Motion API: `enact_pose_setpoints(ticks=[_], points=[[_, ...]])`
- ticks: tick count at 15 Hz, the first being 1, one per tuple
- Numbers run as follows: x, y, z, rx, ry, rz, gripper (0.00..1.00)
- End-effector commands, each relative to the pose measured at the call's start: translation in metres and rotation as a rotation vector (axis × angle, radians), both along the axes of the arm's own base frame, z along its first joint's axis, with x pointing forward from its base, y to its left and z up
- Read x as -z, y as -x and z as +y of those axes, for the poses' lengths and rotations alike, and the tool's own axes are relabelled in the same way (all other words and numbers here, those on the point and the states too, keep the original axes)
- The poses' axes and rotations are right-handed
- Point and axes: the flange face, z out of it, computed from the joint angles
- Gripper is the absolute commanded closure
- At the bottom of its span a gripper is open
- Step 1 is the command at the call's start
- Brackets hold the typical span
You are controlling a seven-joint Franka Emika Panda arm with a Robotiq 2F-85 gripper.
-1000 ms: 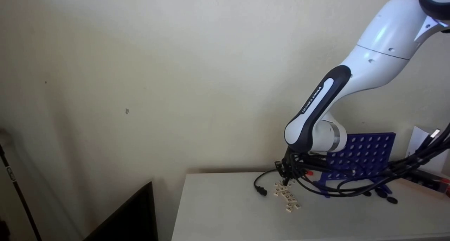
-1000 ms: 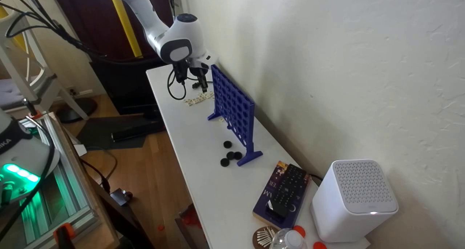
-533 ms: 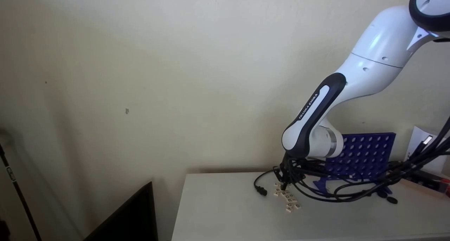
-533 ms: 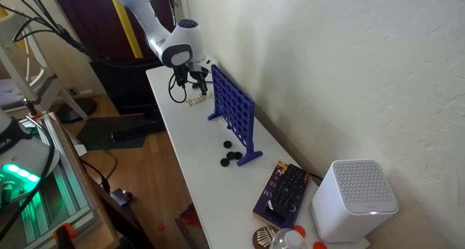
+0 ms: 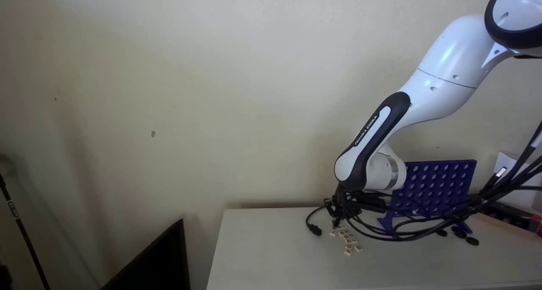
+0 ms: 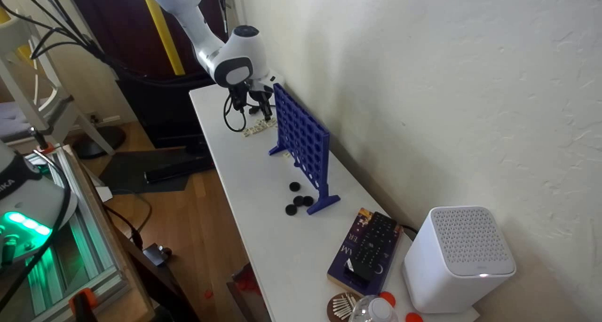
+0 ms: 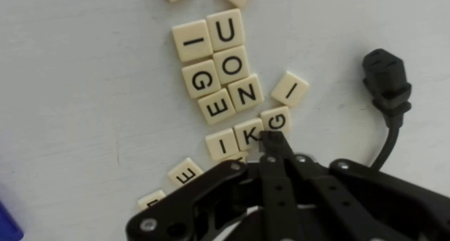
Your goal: Move the tile letter k forward, then move it to the right
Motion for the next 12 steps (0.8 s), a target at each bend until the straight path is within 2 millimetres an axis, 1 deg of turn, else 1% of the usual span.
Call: enact_pose_setpoints(ticks=[1, 8, 12], points=[[0.012, -0.005, 0.000, 0.009, 0.009, 0.015, 1.00], [0.013, 0.006, -0.016, 0.106, 0.045, 0.088, 1.00], [0.017, 0.013, -0.018, 0.139, 0.038, 0.151, 1.00]])
